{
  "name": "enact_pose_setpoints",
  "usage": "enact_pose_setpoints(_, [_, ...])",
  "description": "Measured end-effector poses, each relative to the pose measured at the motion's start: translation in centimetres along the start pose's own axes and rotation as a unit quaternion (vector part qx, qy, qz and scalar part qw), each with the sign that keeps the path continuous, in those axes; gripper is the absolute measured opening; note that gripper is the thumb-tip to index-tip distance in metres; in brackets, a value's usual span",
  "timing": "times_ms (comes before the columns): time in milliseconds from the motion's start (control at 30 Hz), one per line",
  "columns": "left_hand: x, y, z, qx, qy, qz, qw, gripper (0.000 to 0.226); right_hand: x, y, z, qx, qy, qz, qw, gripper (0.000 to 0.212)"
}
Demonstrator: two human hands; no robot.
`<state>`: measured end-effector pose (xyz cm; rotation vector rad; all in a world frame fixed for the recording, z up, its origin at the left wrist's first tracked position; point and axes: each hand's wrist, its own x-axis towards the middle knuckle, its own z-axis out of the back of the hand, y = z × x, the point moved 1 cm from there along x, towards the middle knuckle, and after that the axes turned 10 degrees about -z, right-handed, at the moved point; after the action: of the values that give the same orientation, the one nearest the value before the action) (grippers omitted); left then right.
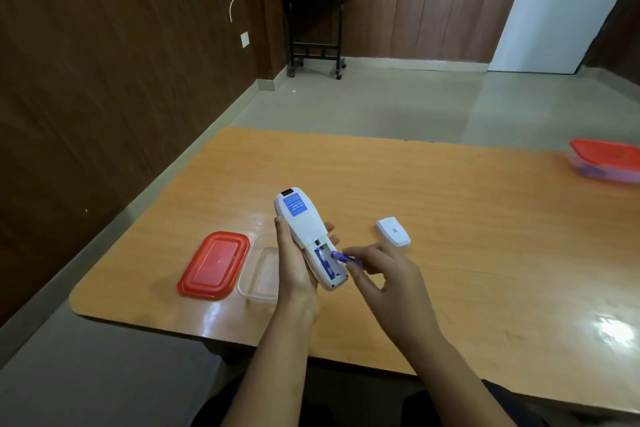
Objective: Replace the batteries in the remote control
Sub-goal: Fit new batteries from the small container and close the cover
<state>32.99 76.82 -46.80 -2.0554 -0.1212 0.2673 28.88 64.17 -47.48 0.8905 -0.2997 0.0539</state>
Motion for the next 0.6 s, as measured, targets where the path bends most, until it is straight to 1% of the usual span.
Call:
enact_pose_setpoints(67, [0.0,0.1,0.0,0.001,0.003,0.012,1.0,0.059,-0.2,0.2,-0.4,-0.034,-0.014,0.03,0.999,0.018])
enact_pose_setpoints(233, [0.1,0.3,0.2,-0.013,0.009,0.057,0.998,0.064,-0.4,0.9,-1.3,-0.098,-0.061,0.072,0.991,0.014])
enact_pose_setpoints(333, [0.1,0.3,0.5,-0.042,-0.001,0.082,0.996,0.058,-0.3,0.6,-1.7,-0.088,-0.063,0.061,0.992,0.015])
enact_pose_setpoints(400, [0.2,0.3,0.8,-0.069,-0.009,0.097,0.993,0.055,-0.2,0.5,-1.7,-0.074,-0.048,0.043,0.995,0.017])
enact_pose_setpoints(500, [0.3,0.3,1.0,-0.103,-0.016,0.108,0.989,0.052,-0.2,0.5,-1.4,0.018,0.016,-0.026,0.999,0.02])
enact_pose_setpoints(567, [0.3,0.2,0.8,-0.121,-0.018,0.108,0.987,0.051,-0.3,0.6,-1.3,0.124,0.057,-0.102,0.985,0.024])
enact_pose_setpoints(600, [0.3,0.3,0.7,-0.125,-0.019,0.107,0.986,0.049,-0.3,0.7,-1.2,0.182,0.068,-0.148,0.97,0.024])
